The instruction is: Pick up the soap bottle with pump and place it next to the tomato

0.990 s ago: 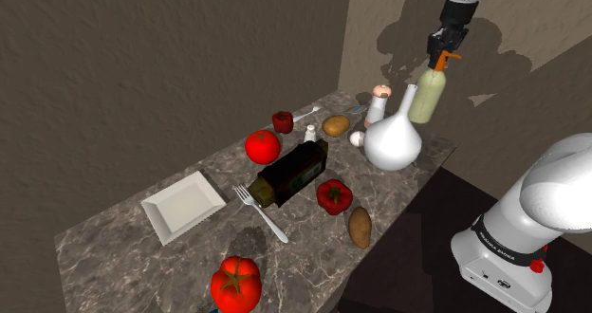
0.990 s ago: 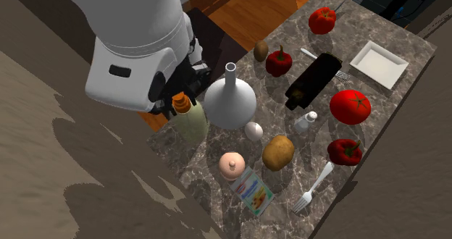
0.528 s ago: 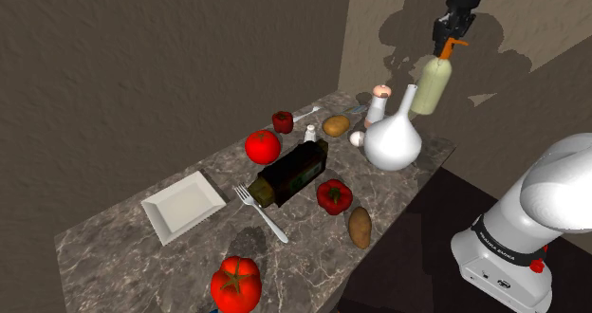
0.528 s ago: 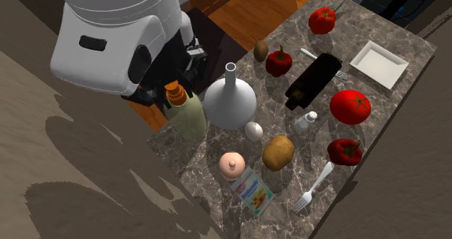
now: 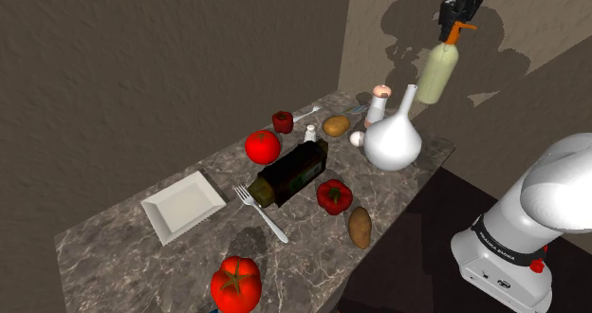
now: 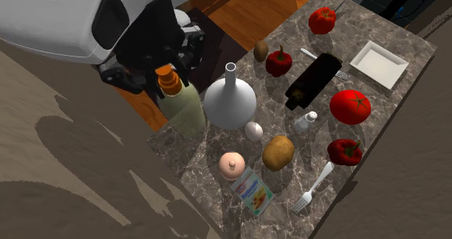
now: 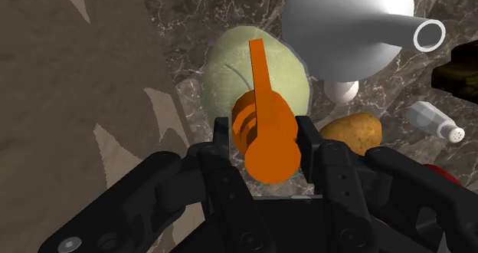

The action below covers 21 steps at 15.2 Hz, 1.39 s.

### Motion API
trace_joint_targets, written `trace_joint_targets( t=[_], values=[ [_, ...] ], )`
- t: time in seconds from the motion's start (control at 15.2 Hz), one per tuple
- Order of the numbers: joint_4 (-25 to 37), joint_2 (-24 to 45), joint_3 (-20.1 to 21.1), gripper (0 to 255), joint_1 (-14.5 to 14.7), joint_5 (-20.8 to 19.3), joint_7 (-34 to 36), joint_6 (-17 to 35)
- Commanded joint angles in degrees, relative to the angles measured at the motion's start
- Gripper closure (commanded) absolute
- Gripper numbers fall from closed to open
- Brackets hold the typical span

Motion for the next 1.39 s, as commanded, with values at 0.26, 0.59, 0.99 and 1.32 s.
trace_joint_targets(
  t=[0.26, 0.59, 0.99, 1.32],
  values=[
    [6.00, 1.43, 0.21, 255, 0.31, 0.54, -0.39, -4.61],
    [11.19, 2.83, 0.26, 255, 0.53, 0.96, -0.82, -8.43],
    [17.99, 5.00, 0.15, 255, 0.78, 1.53, -1.47, -13.13],
    [20.81, 5.63, 1.14, 255, 1.28, 1.99, -0.28, -15.47]
  ],
)
